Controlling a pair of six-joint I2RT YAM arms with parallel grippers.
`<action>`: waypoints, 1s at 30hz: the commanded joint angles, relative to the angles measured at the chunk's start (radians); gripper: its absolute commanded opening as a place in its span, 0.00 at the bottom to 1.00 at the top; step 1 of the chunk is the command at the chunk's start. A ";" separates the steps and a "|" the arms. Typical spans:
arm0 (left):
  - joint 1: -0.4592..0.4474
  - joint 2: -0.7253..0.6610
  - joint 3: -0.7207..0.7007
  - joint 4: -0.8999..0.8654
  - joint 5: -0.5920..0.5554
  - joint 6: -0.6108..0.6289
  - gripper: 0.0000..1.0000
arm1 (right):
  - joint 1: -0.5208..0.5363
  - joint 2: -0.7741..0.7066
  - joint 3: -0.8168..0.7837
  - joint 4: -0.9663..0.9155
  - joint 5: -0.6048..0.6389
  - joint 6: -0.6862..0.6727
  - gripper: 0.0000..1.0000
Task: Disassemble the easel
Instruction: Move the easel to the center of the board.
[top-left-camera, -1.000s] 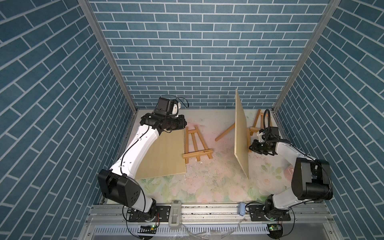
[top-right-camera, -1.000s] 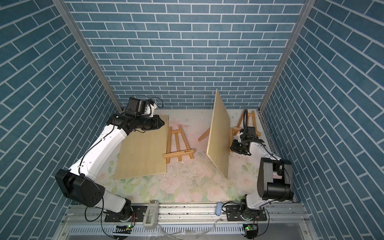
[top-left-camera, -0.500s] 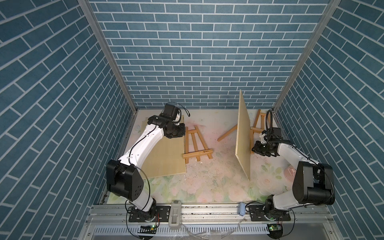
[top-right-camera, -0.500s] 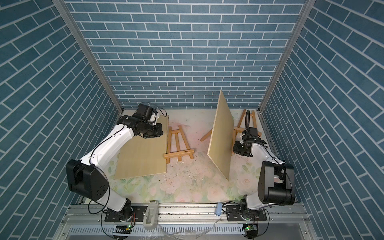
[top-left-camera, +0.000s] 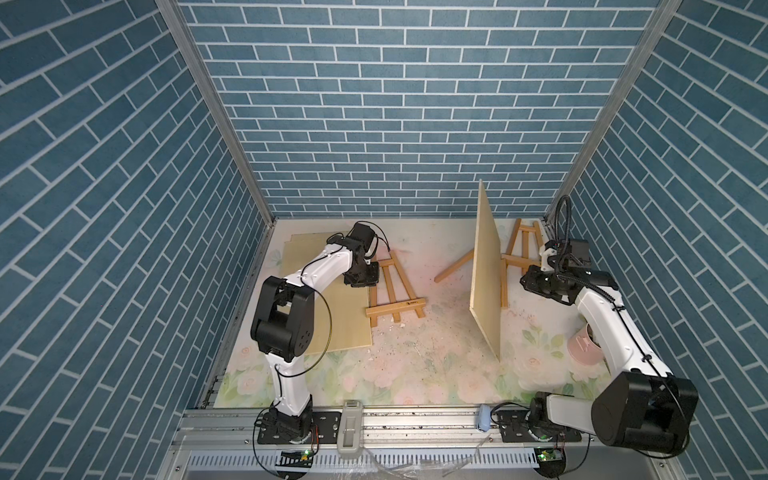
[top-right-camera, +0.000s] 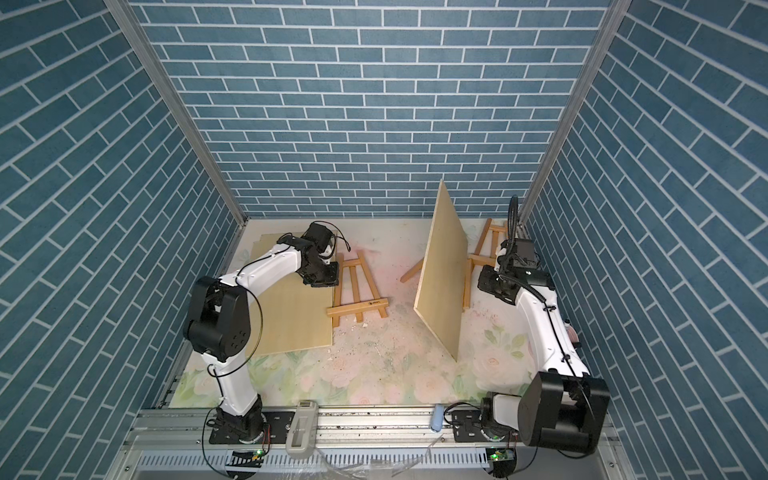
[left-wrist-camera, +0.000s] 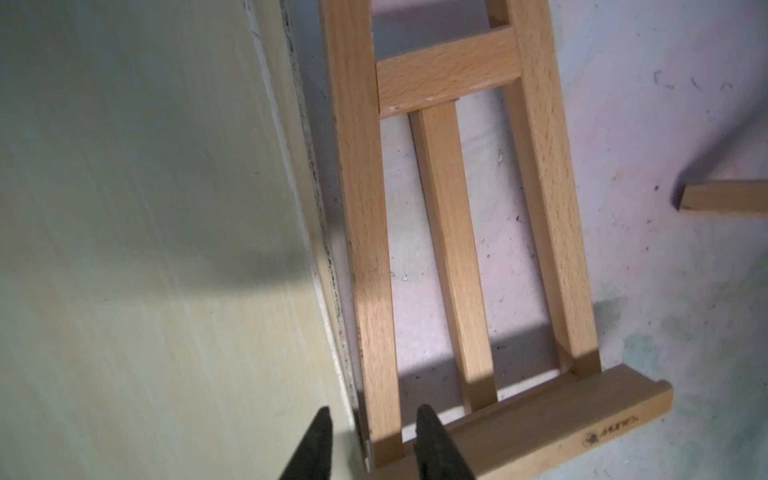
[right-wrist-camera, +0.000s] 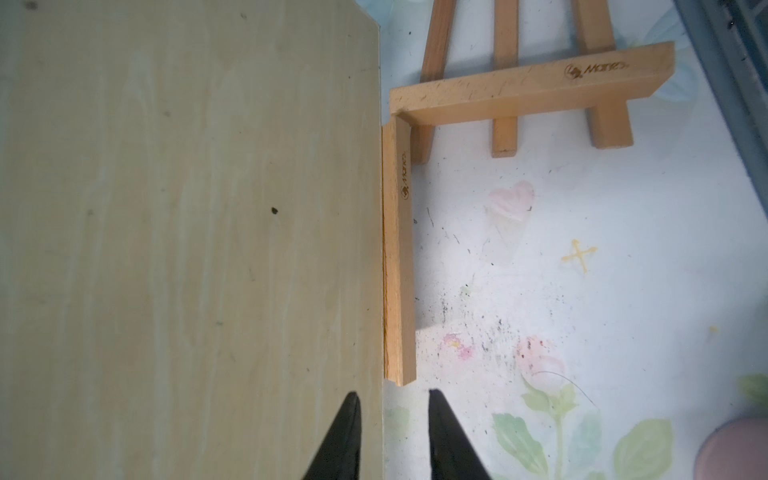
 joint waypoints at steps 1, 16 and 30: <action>-0.018 0.038 0.057 -0.009 -0.037 0.024 0.40 | -0.004 -0.037 0.028 -0.085 0.045 -0.030 0.31; -0.052 0.150 0.137 -0.097 -0.168 0.051 0.33 | -0.006 -0.060 0.071 -0.138 0.083 -0.058 0.32; -0.072 0.215 0.164 -0.091 -0.146 0.044 0.32 | -0.010 -0.037 0.086 -0.147 0.082 -0.081 0.32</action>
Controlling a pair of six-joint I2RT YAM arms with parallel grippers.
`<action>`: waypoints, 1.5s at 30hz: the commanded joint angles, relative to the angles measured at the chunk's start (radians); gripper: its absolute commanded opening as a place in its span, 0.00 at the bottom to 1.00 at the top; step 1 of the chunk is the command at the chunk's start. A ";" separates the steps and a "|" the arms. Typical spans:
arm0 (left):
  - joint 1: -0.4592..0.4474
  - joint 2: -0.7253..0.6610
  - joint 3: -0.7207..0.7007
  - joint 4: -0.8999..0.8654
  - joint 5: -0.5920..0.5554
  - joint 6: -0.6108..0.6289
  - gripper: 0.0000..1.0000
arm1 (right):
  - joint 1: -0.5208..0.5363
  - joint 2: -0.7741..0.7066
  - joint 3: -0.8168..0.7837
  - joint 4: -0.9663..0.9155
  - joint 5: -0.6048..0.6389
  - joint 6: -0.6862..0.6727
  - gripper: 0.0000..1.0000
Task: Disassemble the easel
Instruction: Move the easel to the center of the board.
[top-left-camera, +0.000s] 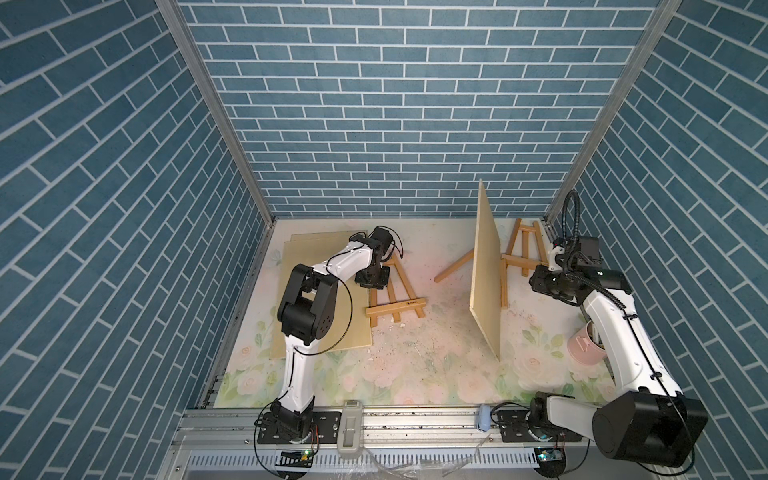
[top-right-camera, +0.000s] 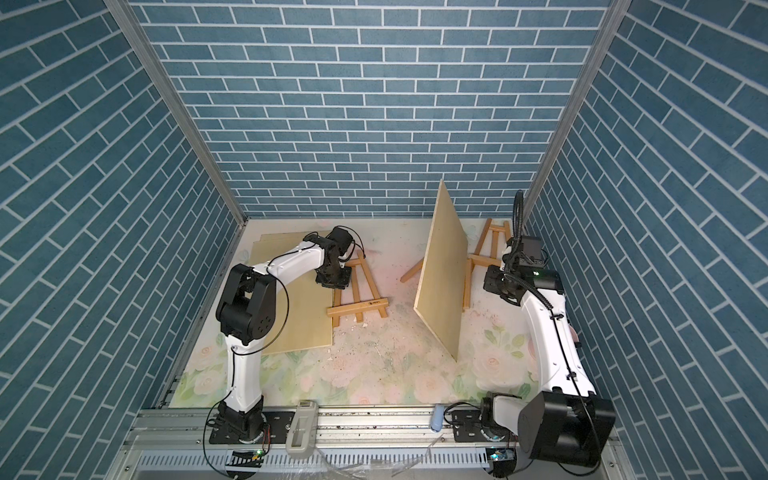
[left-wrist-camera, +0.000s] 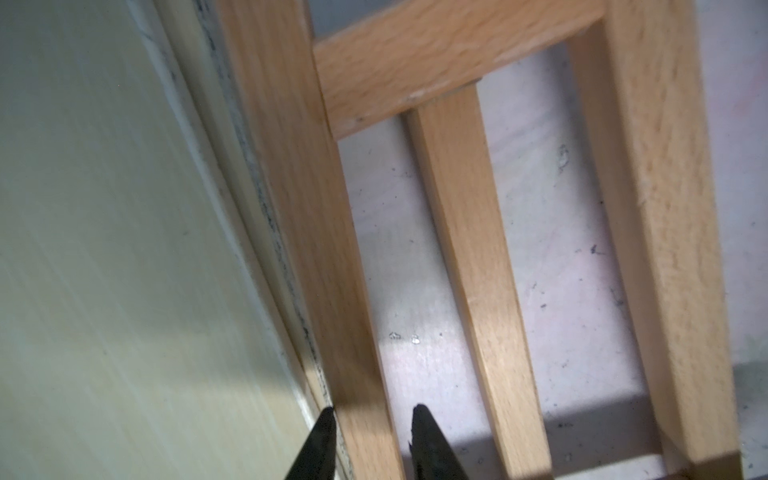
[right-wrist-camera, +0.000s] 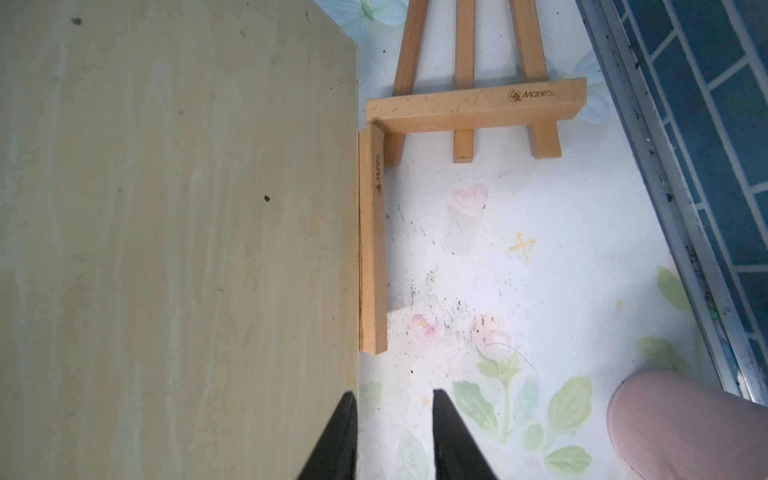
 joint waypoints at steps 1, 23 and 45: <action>-0.003 0.032 0.016 -0.020 -0.009 0.006 0.32 | -0.006 0.006 0.022 -0.028 0.012 -0.037 0.32; 0.006 0.337 0.531 -0.144 0.006 0.028 0.02 | -0.013 0.051 0.098 -0.105 0.017 -0.063 0.32; 0.044 0.533 0.878 -0.056 0.010 0.045 0.13 | -0.015 0.107 0.165 -0.173 0.041 -0.085 0.32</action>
